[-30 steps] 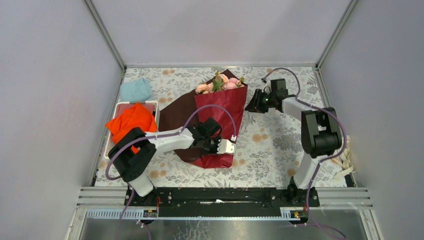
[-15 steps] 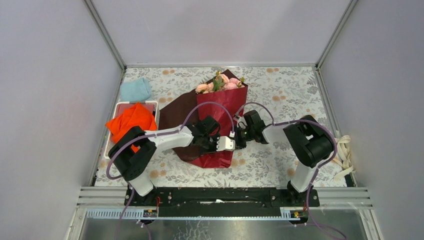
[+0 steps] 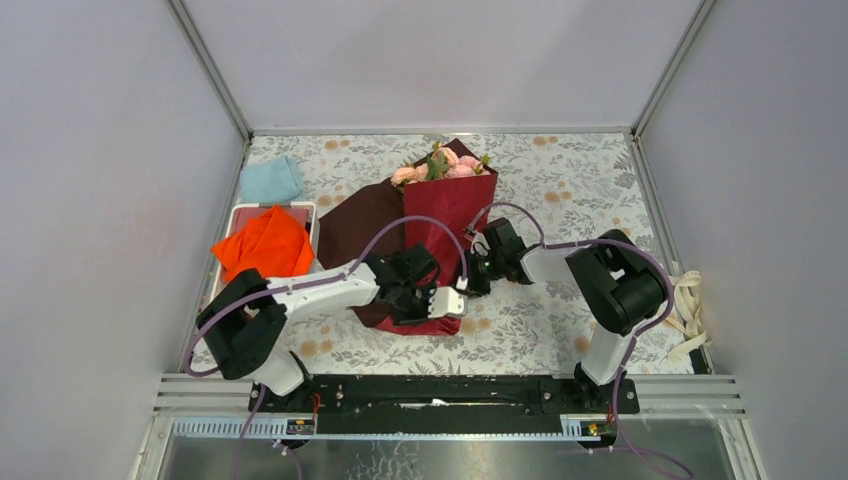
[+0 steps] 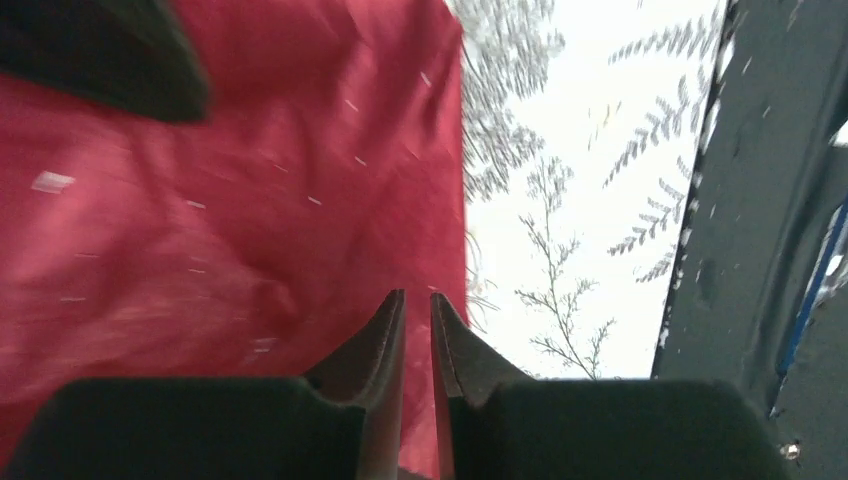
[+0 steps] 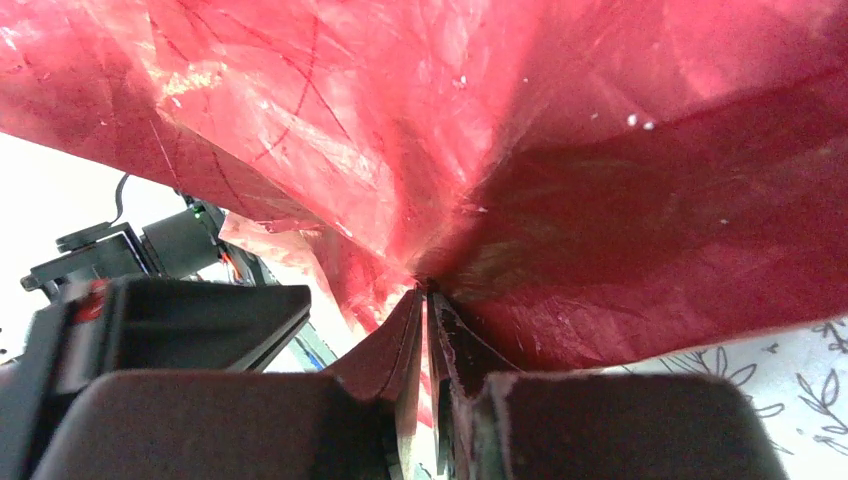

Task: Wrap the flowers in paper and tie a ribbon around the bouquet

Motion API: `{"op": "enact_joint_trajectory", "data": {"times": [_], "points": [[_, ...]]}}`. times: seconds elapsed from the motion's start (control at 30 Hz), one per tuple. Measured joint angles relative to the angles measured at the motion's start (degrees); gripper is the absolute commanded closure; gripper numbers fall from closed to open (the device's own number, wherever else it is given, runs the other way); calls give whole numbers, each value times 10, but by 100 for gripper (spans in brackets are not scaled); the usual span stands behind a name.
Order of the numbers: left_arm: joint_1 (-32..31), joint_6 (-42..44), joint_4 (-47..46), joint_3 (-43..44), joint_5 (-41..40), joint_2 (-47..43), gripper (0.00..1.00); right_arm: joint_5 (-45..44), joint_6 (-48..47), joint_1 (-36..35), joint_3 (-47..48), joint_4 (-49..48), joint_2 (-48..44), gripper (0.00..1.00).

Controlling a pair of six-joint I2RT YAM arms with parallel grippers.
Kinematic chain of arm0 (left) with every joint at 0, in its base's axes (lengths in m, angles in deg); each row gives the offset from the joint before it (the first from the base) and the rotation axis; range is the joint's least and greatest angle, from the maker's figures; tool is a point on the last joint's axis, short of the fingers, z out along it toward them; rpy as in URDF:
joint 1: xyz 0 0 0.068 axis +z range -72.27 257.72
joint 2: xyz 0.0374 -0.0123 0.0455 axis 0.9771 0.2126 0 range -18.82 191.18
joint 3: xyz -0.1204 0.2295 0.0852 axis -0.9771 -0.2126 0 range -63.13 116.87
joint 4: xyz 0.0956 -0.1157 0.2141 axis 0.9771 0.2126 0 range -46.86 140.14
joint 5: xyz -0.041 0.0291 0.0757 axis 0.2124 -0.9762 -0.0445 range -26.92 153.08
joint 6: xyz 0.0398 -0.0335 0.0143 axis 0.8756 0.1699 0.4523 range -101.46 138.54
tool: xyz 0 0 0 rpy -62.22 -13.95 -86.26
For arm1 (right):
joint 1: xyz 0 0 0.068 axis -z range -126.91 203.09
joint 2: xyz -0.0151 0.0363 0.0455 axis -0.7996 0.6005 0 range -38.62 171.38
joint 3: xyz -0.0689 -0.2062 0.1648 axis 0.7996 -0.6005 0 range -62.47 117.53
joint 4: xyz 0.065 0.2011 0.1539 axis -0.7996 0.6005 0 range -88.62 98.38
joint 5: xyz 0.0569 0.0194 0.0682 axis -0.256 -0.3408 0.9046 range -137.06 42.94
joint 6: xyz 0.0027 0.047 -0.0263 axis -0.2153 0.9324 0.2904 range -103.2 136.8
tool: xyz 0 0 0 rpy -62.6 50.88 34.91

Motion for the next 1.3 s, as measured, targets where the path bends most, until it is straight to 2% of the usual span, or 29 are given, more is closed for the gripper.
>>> {"op": "enact_joint_trajectory", "data": {"times": [0.13, 0.47, 0.83, 0.93, 1.0, 1.1, 1.23, 1.3], "points": [[-9, 4, -1, -46, -26, 22, 82, -8, -5, -2, 6, 15, -2, 86], [-9, 21, -37, -110, -65, -40, 85, -39, -25, -3, 14, 43, -8, 86], [26, 31, 29, -150, -103, -101, 84, -43, -38, -3, 21, 56, -8, 86], [103, 27, 66, -146, -110, -104, 73, -45, -42, -3, 24, 61, -8, 85], [172, 3, 85, -123, -112, -100, 55, -49, -45, -3, 28, 66, -8, 85], [275, -78, 91, -26, -97, -71, 40, -54, -49, -3, 33, 76, -8, 85], [361, -183, 35, 72, -78, -31, 38, -60, -57, -3, 40, 87, -8, 84], [379, -216, 9, 85, -80, -11, 45, -62, -59, -3, 42, 90, -8, 84]]}}
